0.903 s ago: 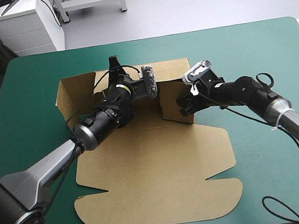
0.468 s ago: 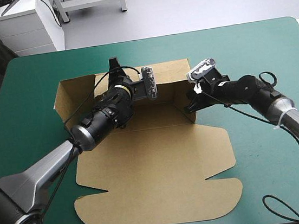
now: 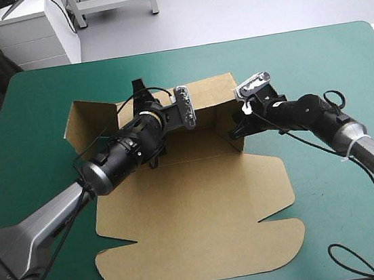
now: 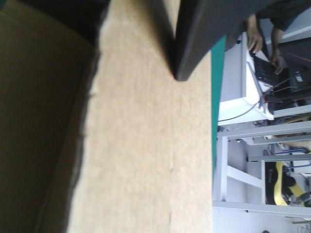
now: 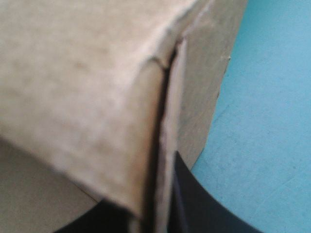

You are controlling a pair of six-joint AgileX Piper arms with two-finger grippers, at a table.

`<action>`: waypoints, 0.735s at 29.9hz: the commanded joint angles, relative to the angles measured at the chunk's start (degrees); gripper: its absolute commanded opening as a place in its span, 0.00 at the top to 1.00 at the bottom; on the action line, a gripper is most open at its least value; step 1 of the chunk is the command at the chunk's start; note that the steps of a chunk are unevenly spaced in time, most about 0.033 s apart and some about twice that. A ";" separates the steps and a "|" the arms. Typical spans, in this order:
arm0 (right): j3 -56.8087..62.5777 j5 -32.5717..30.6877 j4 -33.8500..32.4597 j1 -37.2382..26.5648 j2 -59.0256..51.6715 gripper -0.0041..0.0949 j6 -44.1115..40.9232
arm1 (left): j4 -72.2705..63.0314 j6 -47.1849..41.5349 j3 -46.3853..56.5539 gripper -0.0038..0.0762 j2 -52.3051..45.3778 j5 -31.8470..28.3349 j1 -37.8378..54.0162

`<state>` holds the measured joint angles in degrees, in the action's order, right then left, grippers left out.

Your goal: Fold the box

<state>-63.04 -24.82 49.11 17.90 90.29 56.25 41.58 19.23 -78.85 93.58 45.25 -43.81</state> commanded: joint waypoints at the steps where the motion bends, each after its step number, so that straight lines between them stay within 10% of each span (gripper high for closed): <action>1: -1.65 -2.94 5.30 1.41 -2.04 0.98 -0.42 | -12.05 -0.55 0.71 0.54 -3.72 2.75 -3.14; 6: -1.65 -1.13 5.30 1.41 -2.04 0.98 -2.40 | -11.95 -0.55 0.71 0.33 -7.59 6.21 -6.75; 22: -1.65 4.70 5.20 1.41 -2.04 0.98 -4.53 | -11.39 -0.55 0.44 0.33 -14.74 11.80 -19.69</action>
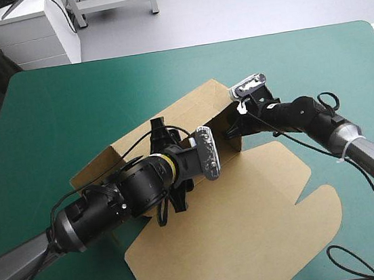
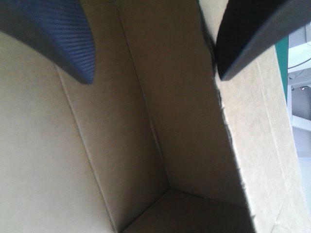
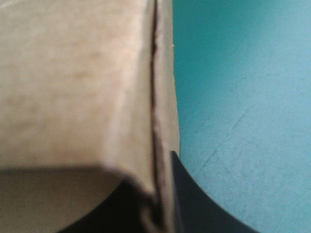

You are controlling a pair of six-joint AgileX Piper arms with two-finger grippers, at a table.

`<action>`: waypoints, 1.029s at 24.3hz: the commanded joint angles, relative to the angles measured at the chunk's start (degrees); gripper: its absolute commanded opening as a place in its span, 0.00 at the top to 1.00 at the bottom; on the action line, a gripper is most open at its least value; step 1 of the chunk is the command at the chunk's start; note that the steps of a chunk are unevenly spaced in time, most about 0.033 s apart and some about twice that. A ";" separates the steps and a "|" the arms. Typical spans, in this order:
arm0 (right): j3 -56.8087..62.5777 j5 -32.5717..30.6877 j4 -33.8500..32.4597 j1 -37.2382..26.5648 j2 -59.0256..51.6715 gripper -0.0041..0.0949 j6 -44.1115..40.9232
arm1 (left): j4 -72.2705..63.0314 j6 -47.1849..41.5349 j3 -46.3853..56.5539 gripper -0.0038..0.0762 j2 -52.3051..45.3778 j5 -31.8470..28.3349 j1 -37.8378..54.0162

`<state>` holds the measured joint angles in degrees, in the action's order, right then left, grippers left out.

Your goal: Fold the box

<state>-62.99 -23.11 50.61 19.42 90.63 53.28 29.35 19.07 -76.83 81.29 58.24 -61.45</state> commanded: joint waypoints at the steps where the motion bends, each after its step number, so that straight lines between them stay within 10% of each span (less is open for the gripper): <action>1: -1.70 3.08 3.70 -0.10 -2.38 0.98 -1.57 | 1.08 -0.39 -1.83 0.33 -2.45 -1.19 -2.56; 4: -1.70 3.09 3.70 -0.10 -2.38 0.98 -1.57 | 1.85 -0.39 -3.57 0.40 -2.35 -1.30 -3.83; 9: -1.70 3.34 3.70 -0.10 -2.38 0.98 -1.57 | 2.55 -0.39 -10.69 0.93 -2.35 -0.25 -4.19; 17: -1.70 3.12 2.65 -0.10 -2.38 0.98 -1.57 | 10.38 -0.01 -21.05 0.95 -2.35 7.80 -2.54; 25: -1.70 2.06 -1.34 -0.10 -3.82 0.98 -2.49 | -22.17 2.97 -25.76 0.93 -2.62 11.06 36.93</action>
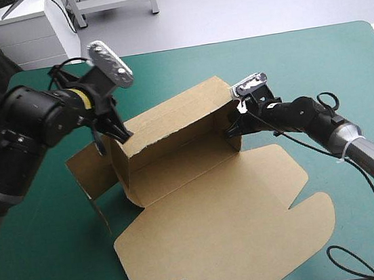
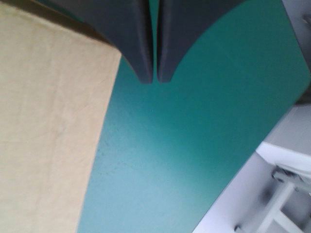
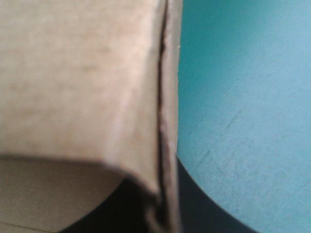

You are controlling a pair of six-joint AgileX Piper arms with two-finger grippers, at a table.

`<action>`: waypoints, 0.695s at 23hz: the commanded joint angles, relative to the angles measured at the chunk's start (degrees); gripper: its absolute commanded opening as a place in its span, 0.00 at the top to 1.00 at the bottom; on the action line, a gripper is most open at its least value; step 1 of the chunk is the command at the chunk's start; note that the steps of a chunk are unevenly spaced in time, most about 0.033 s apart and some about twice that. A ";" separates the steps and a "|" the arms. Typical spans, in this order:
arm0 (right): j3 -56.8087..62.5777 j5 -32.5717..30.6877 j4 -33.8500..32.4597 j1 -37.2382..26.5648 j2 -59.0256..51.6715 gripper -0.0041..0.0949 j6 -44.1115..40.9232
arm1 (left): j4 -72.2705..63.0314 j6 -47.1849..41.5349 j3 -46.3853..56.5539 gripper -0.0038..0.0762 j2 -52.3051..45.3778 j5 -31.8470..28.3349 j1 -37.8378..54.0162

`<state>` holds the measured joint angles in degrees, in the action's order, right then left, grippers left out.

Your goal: Fold the box

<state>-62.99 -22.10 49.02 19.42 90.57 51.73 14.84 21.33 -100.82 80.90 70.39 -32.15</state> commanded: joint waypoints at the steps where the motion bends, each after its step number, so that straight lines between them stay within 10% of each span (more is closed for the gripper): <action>1: -1.70 0.80 -1.57 -0.21 -4.80 0.98 -2.50 | -11.69 0.87 -1.77 0.93 -2.53 -1.10 12.77; 9: -2.20 -10.20 -32.11 -0.35 -12.91 0.98 -31.58 | -14.84 0.43 -1.77 0.94 -4.29 1.64 25.99; 16: -10.17 -26.09 -40.98 -0.35 -13.83 0.98 -42.34 | -10.89 0.55 2.53 0.94 -4.29 -0.02 25.99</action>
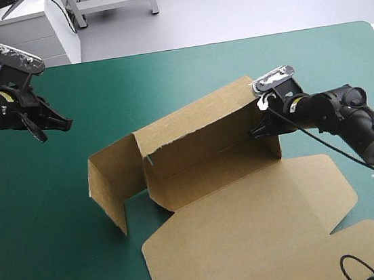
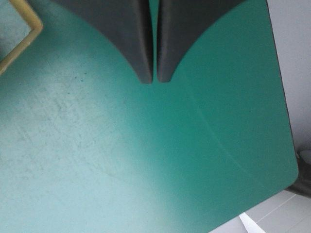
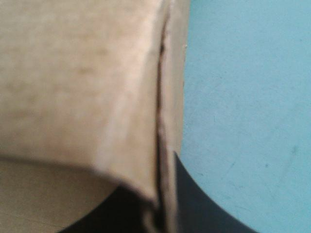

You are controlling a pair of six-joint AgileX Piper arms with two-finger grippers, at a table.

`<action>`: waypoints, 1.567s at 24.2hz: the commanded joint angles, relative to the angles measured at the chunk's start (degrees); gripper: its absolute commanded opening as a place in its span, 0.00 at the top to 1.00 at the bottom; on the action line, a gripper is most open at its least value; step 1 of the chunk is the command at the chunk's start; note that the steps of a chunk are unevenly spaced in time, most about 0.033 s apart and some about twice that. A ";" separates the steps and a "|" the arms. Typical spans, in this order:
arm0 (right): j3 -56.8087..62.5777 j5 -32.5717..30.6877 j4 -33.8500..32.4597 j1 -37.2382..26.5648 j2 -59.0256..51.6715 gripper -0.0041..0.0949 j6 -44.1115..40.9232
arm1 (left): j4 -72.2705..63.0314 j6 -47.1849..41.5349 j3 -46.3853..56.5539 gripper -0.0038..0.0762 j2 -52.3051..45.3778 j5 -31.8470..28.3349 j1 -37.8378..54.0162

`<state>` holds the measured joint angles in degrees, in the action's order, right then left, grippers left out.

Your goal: Fold the box

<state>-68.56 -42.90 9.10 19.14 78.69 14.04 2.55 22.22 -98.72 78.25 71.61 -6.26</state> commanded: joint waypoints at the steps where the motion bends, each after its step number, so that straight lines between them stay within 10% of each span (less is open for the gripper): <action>1: -6.10 -7.35 -2.72 -0.07 -1.62 0.98 -6.58 | 1.51 -0.34 1.16 0.94 -1.63 -1.39 0.10; 23: -29.38 -19.58 -3.92 -3.38 25.92 0.94 -15.55 | -0.88 -0.47 8.21 0.94 -8.18 -8.89 0.10; 29: -29.50 -18.41 -3.15 -3.38 25.54 0.35 -12.03 | -0.88 -1.58 8.21 0.94 -8.18 -6.60 0.10; 38: -31.81 -23.33 -6.17 -3.38 23.35 0.29 -10.70 | -1.37 -1.58 8.21 0.94 -8.18 -7.18 0.10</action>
<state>-97.89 -66.80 4.03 15.98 105.43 2.61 1.67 21.23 -89.30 71.51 67.77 -6.08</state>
